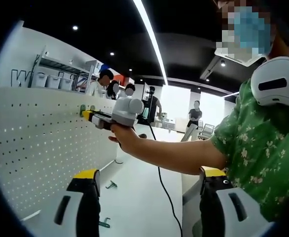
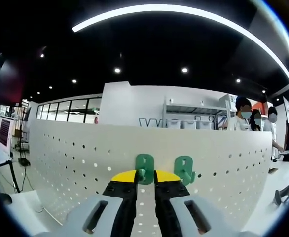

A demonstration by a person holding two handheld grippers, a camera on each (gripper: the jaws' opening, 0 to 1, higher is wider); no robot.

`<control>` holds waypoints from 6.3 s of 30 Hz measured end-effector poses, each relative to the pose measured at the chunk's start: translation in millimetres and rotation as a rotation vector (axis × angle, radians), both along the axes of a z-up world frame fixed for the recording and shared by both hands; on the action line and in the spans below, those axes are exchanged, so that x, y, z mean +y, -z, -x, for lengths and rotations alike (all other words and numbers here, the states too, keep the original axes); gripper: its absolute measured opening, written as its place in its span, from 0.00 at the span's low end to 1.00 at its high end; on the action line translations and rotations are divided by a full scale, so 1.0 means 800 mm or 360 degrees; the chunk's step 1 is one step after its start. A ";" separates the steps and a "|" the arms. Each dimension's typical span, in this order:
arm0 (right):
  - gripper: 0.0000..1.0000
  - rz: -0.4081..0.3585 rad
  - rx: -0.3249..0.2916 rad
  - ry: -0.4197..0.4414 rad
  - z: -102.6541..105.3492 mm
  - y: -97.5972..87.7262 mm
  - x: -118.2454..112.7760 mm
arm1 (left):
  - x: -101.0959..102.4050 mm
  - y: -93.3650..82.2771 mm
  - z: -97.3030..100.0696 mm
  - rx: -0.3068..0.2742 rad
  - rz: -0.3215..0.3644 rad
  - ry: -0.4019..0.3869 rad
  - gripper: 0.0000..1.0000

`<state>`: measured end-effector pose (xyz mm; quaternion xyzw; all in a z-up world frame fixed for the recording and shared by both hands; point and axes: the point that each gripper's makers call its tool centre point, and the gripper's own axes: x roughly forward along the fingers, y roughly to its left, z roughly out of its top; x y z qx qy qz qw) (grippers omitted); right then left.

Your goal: Insert the hook assembly into the mounting plate slot until the hook locks in place.

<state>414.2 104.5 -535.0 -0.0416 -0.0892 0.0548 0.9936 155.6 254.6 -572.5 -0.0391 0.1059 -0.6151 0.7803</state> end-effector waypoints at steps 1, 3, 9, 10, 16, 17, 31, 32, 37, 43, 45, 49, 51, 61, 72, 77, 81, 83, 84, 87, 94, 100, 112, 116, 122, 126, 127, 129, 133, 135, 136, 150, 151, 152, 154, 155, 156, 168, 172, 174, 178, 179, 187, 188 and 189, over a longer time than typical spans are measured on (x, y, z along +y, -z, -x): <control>0.14 -0.0001 0.0003 -0.0001 0.000 0.001 0.000 | 0.000 0.000 0.000 0.0001 -0.0001 -0.0001 0.85; 0.15 -0.0002 0.0007 -0.0002 0.001 0.003 -0.001 | 0.001 0.000 0.000 0.0001 -0.0002 -0.0003 0.85; 0.22 -0.0009 0.0024 -0.0019 0.002 0.009 -0.001 | 0.000 -0.001 0.000 -0.0002 -0.0001 -0.0002 0.85; 0.23 -0.0013 0.0023 -0.0022 0.003 0.009 -0.001 | 0.000 -0.001 0.000 -0.0002 0.0000 -0.0003 0.85; 0.29 -0.0021 0.0029 -0.0029 0.005 0.013 -0.002 | -0.001 -0.002 0.000 -0.0006 0.0001 0.0000 0.85; 0.32 -0.0029 0.0025 -0.0042 0.006 0.012 0.000 | -0.001 -0.003 -0.001 -0.0008 0.0003 -0.0003 0.86; 0.56 -0.0082 0.0077 -0.0137 0.022 0.027 0.009 | -0.001 -0.004 0.000 -0.0014 0.0004 -0.0018 0.86; 0.58 -0.0078 0.0080 -0.0141 0.023 0.027 0.009 | -0.001 -0.004 0.000 -0.0014 0.0003 -0.0018 0.86; 0.63 -0.0081 0.0105 -0.0174 0.030 0.033 0.010 | -0.001 -0.003 -0.001 -0.0023 -0.0004 -0.0032 0.87; 0.64 -0.0061 0.0131 -0.0216 0.046 0.039 0.014 | 0.002 -0.004 -0.002 -0.0039 -0.0011 -0.0062 0.87; 0.64 -0.0063 0.0129 -0.0226 0.052 0.038 0.014 | 0.003 -0.004 -0.003 -0.0050 -0.0018 -0.0086 0.88; 0.63 -0.0047 0.0139 -0.0236 0.064 0.042 0.013 | 0.005 -0.002 -0.006 -0.0099 -0.0062 -0.0146 0.89; 0.63 -0.0041 0.0145 -0.0235 0.069 0.043 0.012 | 0.006 -0.001 -0.007 -0.0137 -0.0094 -0.0180 0.90; 0.63 -0.0022 0.0169 -0.0254 0.104 0.050 0.009 | 0.021 -0.008 -0.013 -0.0223 -0.0132 -0.0363 0.90; 0.62 -0.0020 0.0193 -0.0280 0.147 0.059 0.011 | 0.031 -0.016 -0.007 -0.0236 -0.0094 -0.0477 0.90; 0.62 -0.0024 0.0187 -0.0276 0.170 0.058 0.006 | 0.030 -0.011 0.000 -0.0219 -0.0085 -0.0486 0.89; 0.62 -0.0020 0.0190 -0.0269 0.187 0.058 0.002 | 0.027 -0.008 0.006 -0.0208 -0.0085 -0.0478 0.89; 0.62 -0.0017 0.0191 -0.0268 0.195 0.058 0.000 | 0.025 -0.006 0.010 -0.0205 -0.0085 -0.0466 0.89; 0.62 -0.0015 0.0189 -0.0267 0.198 0.057 -0.001 | 0.024 -0.004 0.011 -0.0199 -0.0087 -0.0463 0.89; 0.62 -0.0020 0.0183 -0.0267 0.210 0.055 -0.004 | 0.023 0.001 0.015 -0.0189 -0.0094 -0.0457 0.89; 0.62 -0.0005 0.0203 -0.0277 0.238 0.061 -0.007 | 0.022 0.017 0.023 -0.0153 -0.0111 -0.0448 0.88; 0.62 0.0018 0.0245 -0.0286 0.254 0.078 -0.007 | 0.018 0.032 0.024 -0.0124 -0.0140 -0.0435 0.88; 0.61 0.0025 0.0289 -0.0284 0.255 0.094 -0.008 | 0.025 0.111 -0.010 -0.0005 -0.0359 -0.0411 0.84; 0.61 0.0033 0.0297 -0.0282 0.253 0.098 -0.008 | 0.030 0.150 -0.029 0.0027 -0.0480 -0.0397 0.80; 0.61 0.0036 0.0321 -0.0274 0.252 0.106 -0.011 | 0.031 0.195 -0.050 0.0102 -0.0587 -0.0358 0.75; 0.61 0.0038 0.0335 -0.0266 0.249 0.111 -0.013 | 0.027 0.218 -0.063 0.0128 -0.0658 -0.0333 0.72; 0.61 0.0040 0.0338 -0.0265 0.248 0.112 -0.013 | 0.026 0.222 -0.066 0.0130 -0.0669 -0.0326 0.71; 0.61 0.0040 0.0343 -0.0266 0.247 0.114 -0.012 | 0.022 0.229 -0.072 0.0134 -0.0695 -0.0303 0.71; 0.61 0.0048 0.0346 -0.0268 0.245 0.116 -0.010 | 0.018 0.246 -0.087 0.0119 -0.0771 -0.0258 0.68; 0.61 0.0048 0.0351 -0.0271 0.244 0.117 -0.010 | 0.021 0.259 -0.094 0.0094 -0.0860 -0.0202 0.66; 0.61 0.0049 0.0353 -0.0270 0.244 0.118 -0.010 | 0.022 0.264 -0.098 0.0069 -0.0911 -0.0176 0.65; 0.60 0.0035 0.0397 -0.0237 0.240 0.135 -0.018 | 0.025 0.305 -0.124 -0.0201 -0.1241 0.0184 0.33; 0.60 0.0034 0.0399 -0.0236 0.240 0.136 -0.019 | 0.023 0.307 -0.125 -0.0230 -0.1258 0.0217 0.30; 0.60 0.0034 0.0401 -0.0235 0.240 0.137 -0.019 | 0.023 0.308 -0.126 -0.0246 -0.1268 0.0226 0.28; 0.59 0.0033 0.0410 -0.0236 0.240 0.140 -0.019 | 0.020 0.311 -0.128 -0.0257 -0.1269 0.0248 0.26; 0.59 0.0033 0.0409 -0.0234 0.240 0.140 -0.019 | 0.019 0.312 -0.129 -0.0258 -0.1270 0.0253 0.26; 0.59 0.0031 0.0410 -0.0232 0.240 0.140 -0.019 | 0.018 0.313 -0.130 -0.0258 -0.1268 0.0264 0.26; 0.57 0.0007 0.0438 -0.0216 0.239 0.153 -0.025 | -0.001 0.326 -0.131 -0.0415 -0.1428 0.0547 0.21; 0.57 -0.0003 0.0432 -0.0211 0.238 0.152 -0.027 | -0.005 0.328 -0.134 -0.0442 -0.1457 0.0598 0.20; 0.56 -0.0004 0.0433 -0.0207 0.238 0.153 -0.029 | -0.006 0.329 -0.133 -0.0451 -0.1468 0.0635 0.19; 0.56 -0.0006 0.0432 -0.0200 0.238 0.153 -0.030 | -0.004 0.335 -0.131 -0.0494 -0.1527 0.0709 0.18; 0.56 -0.0006 0.0435 -0.0201 0.238 0.154 -0.031 | -0.004 0.336 -0.131 -0.0502 -0.1533 0.0714 0.18; 0.55 -0.0008 0.0440 -0.0198 0.236 0.156 -0.031 | -0.006 0.341 -0.131 -0.0533 -0.1554 0.0761 0.16; 0.55 -0.0008 0.0444 -0.0197 0.236 0.157 -0.032 | -0.006 0.342 -0.131 -0.0531 -0.1553 0.0764 0.15; 0.55 -0.0007 0.0445 -0.0196 0.235 0.157 -0.032 | -0.006 0.343 -0.131 -0.0531 -0.1553 0.0766 0.15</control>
